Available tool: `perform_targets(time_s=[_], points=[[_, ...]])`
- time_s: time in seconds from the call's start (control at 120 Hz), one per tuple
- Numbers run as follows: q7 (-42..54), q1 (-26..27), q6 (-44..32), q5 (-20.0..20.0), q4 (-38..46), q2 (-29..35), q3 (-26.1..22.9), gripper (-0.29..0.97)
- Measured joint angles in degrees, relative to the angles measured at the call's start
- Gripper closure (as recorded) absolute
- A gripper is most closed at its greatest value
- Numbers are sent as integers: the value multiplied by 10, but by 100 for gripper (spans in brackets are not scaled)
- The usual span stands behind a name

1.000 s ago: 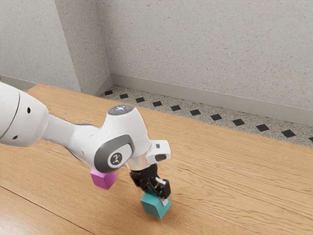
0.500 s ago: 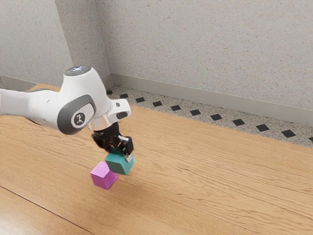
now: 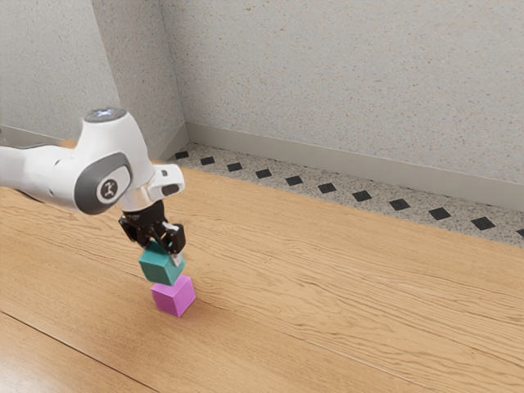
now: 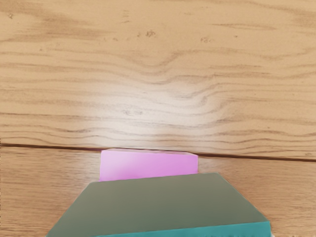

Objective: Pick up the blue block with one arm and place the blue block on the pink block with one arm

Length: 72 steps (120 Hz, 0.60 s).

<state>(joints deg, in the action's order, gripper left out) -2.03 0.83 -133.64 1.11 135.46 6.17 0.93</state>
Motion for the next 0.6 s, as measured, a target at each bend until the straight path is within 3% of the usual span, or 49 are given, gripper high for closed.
perform_targets(time_s=[0.6], points=[[47,1,9,-16,-18,-30,11,35]])
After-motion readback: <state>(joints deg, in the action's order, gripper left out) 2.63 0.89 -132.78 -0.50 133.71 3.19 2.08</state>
